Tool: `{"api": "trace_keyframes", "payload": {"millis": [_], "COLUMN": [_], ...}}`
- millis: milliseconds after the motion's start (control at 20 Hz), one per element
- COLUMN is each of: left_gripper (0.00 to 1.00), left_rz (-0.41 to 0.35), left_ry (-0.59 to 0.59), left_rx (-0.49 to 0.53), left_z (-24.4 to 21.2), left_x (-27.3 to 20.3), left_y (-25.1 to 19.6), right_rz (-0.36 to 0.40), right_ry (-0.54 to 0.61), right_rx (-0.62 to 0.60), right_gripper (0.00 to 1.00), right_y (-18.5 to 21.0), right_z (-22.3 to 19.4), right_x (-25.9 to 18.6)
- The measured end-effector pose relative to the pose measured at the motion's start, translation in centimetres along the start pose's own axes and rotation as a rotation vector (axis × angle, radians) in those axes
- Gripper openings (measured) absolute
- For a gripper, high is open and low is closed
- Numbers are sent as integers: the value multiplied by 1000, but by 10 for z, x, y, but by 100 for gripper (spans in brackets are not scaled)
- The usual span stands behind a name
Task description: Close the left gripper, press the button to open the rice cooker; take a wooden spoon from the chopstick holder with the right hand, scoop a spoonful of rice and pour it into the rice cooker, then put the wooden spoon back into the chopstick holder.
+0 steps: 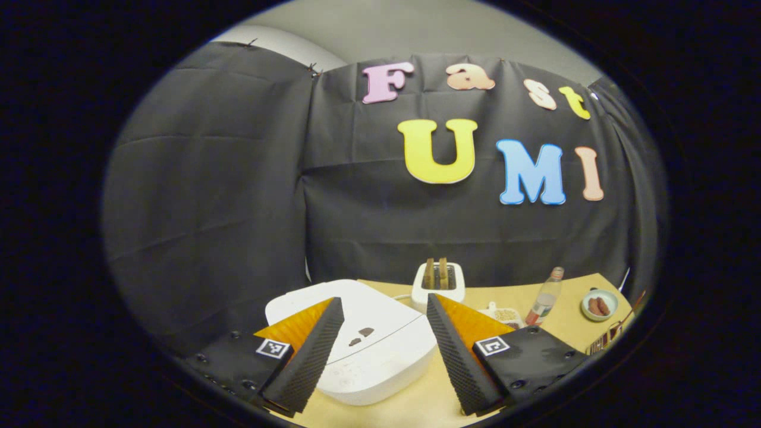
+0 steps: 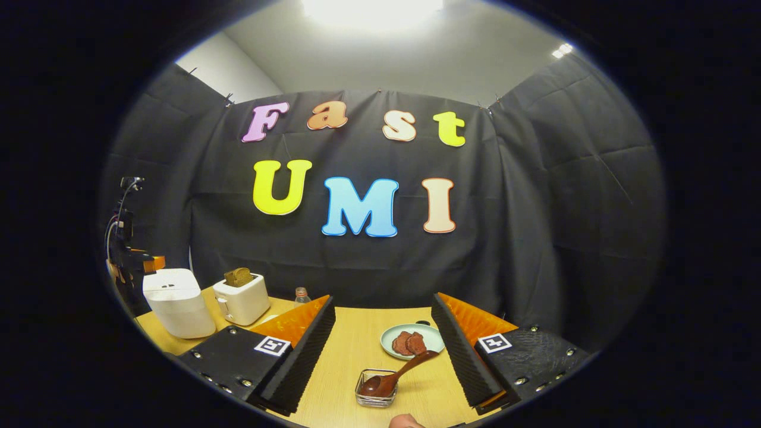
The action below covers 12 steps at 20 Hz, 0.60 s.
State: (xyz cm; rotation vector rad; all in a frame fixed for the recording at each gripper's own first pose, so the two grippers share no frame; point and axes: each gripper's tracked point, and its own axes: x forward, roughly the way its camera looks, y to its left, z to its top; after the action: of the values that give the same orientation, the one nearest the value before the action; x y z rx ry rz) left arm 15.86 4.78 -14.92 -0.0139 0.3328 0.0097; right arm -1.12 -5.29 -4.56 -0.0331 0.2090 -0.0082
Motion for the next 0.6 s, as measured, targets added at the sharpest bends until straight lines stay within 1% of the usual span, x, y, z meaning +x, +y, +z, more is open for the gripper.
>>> {"api": "trace_keyframes", "payload": {"millis": [50, 100, 200, 300, 350, 400, 450, 550, 600], "left_gripper": [95, 97, 97, 97, 95, 95, 97, 97, 95], "left_rz": [-21, -44, -67, -82, -92, -102, -121, -147, -150], "left_ry": [-34, -66, -113, -175, -205, -228, -249, -268, -270], "left_rx": [-17, -35, -41, -11, 9, 28, 43, 43, 35], "left_z": [12, 20, 30, 42, 50, 55, 59, 62, 60], "left_x": [-16, -36, -66, -91, -103, -114, -126, -149, -160], "left_y": [-7, -11, -15, -19, -22, -26, -31, -39, -39], "right_rz": [12, 25, 45, 55, 58, 60, 60, 67, 70], "right_ry": [-7, -14, -26, -39, -45, -51, -57, -75, -88], "right_rx": [5, 9, 15, 20, 18, 14, 13, 18, 20], "right_gripper": [99, 99, 99, 99, 99, 99, 99, 99, 99], "right_y": [4, 7, 15, 22, 25, 28, 31, 37, 39], "right_z": [3, 5, 9, 12, 14, 14, 15, 18, 20], "right_x": [-1, -1, 2, 1, 0, -2, -5, -6, -7]}}
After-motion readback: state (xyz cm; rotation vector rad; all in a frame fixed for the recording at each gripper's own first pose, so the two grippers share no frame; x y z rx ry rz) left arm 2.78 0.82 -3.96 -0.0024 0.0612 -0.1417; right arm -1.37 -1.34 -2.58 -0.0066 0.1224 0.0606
